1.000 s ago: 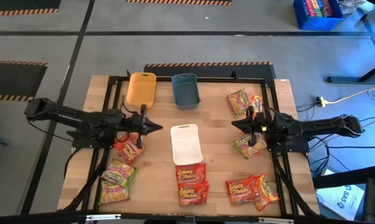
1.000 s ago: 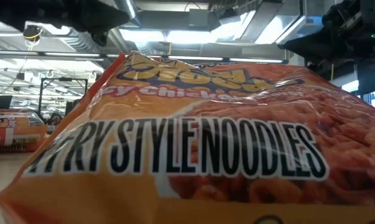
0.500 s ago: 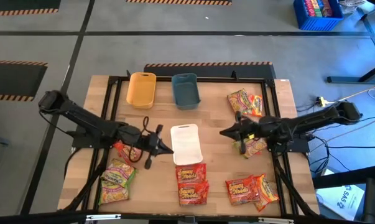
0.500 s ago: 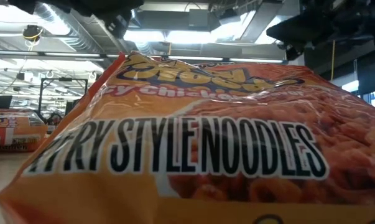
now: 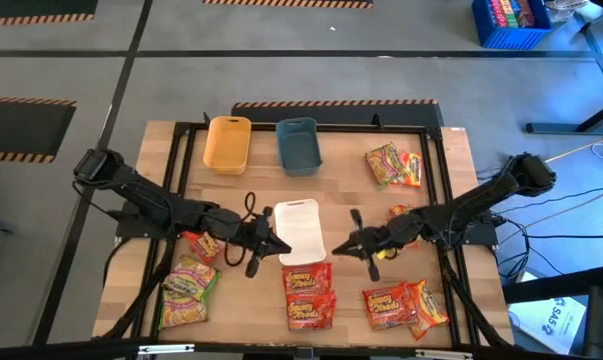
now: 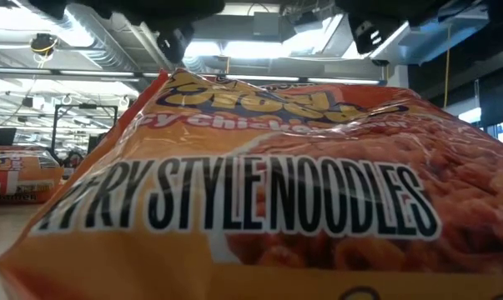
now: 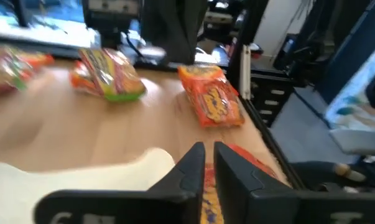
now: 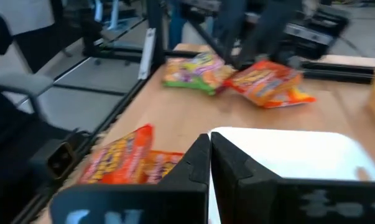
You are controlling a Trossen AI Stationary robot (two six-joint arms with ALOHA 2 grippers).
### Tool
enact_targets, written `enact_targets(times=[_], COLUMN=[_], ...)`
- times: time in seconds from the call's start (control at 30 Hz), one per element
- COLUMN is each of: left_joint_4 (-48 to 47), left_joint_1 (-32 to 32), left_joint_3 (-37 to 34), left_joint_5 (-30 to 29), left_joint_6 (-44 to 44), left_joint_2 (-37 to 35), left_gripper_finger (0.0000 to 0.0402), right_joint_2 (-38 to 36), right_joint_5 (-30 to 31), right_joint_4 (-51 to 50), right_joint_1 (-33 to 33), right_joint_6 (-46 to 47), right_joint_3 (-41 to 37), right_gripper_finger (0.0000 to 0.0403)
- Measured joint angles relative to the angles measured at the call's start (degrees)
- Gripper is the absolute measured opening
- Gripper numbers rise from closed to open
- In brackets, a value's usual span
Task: Sort Maruchan noodles
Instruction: Put the red noodle pack into the blue bin
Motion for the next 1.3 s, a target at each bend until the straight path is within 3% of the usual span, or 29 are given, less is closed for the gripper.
enact_targets(times=[0.3,0.43,0.7,0.87,1.0,1.3], left_joint_4=[0.1,-0.7,-4.5,-5.2,-5.1,4.9], left_joint_1=[-0.6,-2.7,-9.4,-13.8,-15.5,-14.7], left_joint_3=[0.0,1.1,4.9,4.8,4.8,4.8], left_joint_5=[9.7,11.6,5.5,-5.2,-10.8,-10.3], left_joint_6=[-11.9,-12.9,-12.7,-15.2,-19.3,-16.4], left_joint_2=[5.3,7.3,9.5,9.5,9.5,12.5], left_gripper_finger=[0.0123,0.0137,0.0134,0.0134,0.0134,0.0137], right_joint_2=[6.7,9.8,16.3,18.7,18.9,18.9], right_joint_5=[0.9,1.1,0.5,0.4,0.5,-1.8], right_joint_4=[2.8,7.2,9.5,3.3,-2.4,-5.0], right_joint_1=[6.1,7.1,9.7,10.5,10.3,10.3], right_joint_6=[11.3,16.1,21.0,20.7,21.9,22.3], right_joint_3=[0.4,0.4,3.7,8.1,10.1,10.3], right_gripper_finger=[0.0003,0.0033,0.0153,0.0205,0.0219,0.0215])
